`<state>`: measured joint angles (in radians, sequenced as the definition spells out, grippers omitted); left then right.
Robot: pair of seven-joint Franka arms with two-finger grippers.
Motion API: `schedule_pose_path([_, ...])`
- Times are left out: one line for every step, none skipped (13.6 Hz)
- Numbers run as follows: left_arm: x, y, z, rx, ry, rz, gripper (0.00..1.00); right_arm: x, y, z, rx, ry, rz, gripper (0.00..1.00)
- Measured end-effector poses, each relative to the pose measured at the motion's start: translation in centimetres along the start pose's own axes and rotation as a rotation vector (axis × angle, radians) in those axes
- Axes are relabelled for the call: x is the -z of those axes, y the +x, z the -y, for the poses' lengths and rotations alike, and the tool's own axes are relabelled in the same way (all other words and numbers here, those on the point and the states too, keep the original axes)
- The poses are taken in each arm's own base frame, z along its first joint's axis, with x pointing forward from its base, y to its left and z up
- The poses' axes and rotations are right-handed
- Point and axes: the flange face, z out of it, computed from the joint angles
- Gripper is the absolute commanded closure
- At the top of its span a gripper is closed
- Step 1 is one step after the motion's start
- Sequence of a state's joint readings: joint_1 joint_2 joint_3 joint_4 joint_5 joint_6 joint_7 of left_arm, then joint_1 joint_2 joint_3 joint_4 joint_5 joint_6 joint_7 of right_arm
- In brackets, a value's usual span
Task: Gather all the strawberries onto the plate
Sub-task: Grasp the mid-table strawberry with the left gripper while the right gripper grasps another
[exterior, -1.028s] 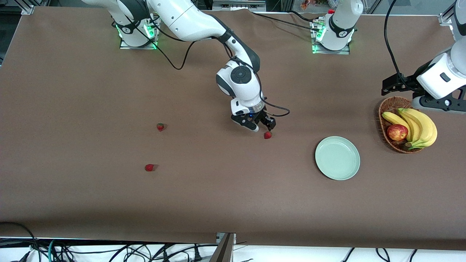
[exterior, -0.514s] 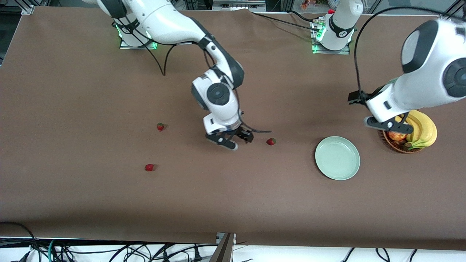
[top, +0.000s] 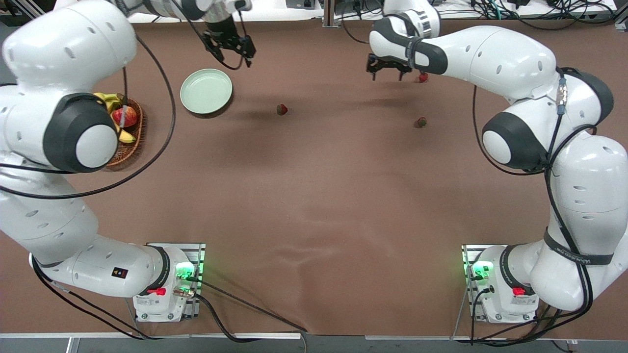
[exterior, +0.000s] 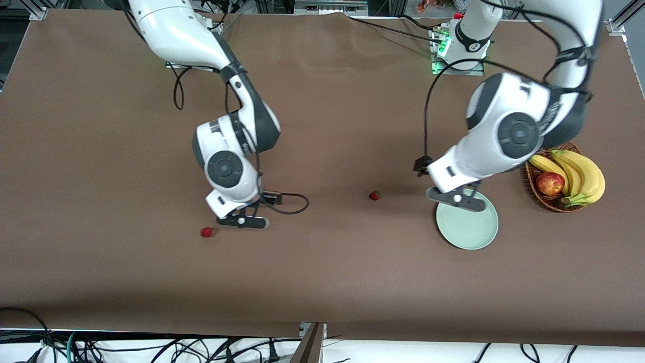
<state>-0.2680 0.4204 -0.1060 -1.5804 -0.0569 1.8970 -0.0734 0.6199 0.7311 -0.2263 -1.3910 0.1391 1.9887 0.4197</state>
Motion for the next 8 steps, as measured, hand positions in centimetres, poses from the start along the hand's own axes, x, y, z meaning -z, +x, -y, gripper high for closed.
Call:
schedule_pose_path([-1.8, 0.5, -1.3, -0.017, 0.000, 0.001, 0.00, -1.1, -0.1, -2.0, 0.015, -0.020, 0.024, 0.03])
schedule_pose_path([-3.5, 1.0, -2.0, -0.028, 0.000, 0.005, 0.00, -2.0, -0.6, -3.4, 0.017, -0.033, 0.046, 0.04])
schedule_pose_path([-5.1, 1.4, -2.4, -0.033, -0.002, 0.003, 0.00, -2.9, -1.3, -4.4, 0.016, -0.038, 0.062, 0.04])
schedule_pose_path([-6.6, 2.0, -2.6, -0.036, -0.004, -0.006, 0.00, -3.6, -2.3, -5.2, 0.010, -0.039, 0.076, 0.05])
schedule_pose_path([-8.0, 2.4, -2.9, -0.040, -0.006, -0.018, 0.00, -4.3, -3.4, -6.1, 0.004, -0.040, 0.093, 0.05])
schedule_pose_path([-9.4, 2.8, -3.4, -0.046, -0.008, -0.029, 0.00, -4.9, -4.4, -7.1, -0.004, -0.040, 0.102, 0.06])
schedule_pose_path([-10.9, 3.0, -3.9, -0.055, -0.007, -0.041, 0.00, -5.6, -5.4, -8.2, -0.006, -0.038, 0.106, 0.07])
schedule_pose_path([-12.5, 3.1, -4.3, -0.064, -0.002, -0.056, 0.00, -6.4, -6.1, -9.3, -0.007, -0.036, 0.104, 0.09])
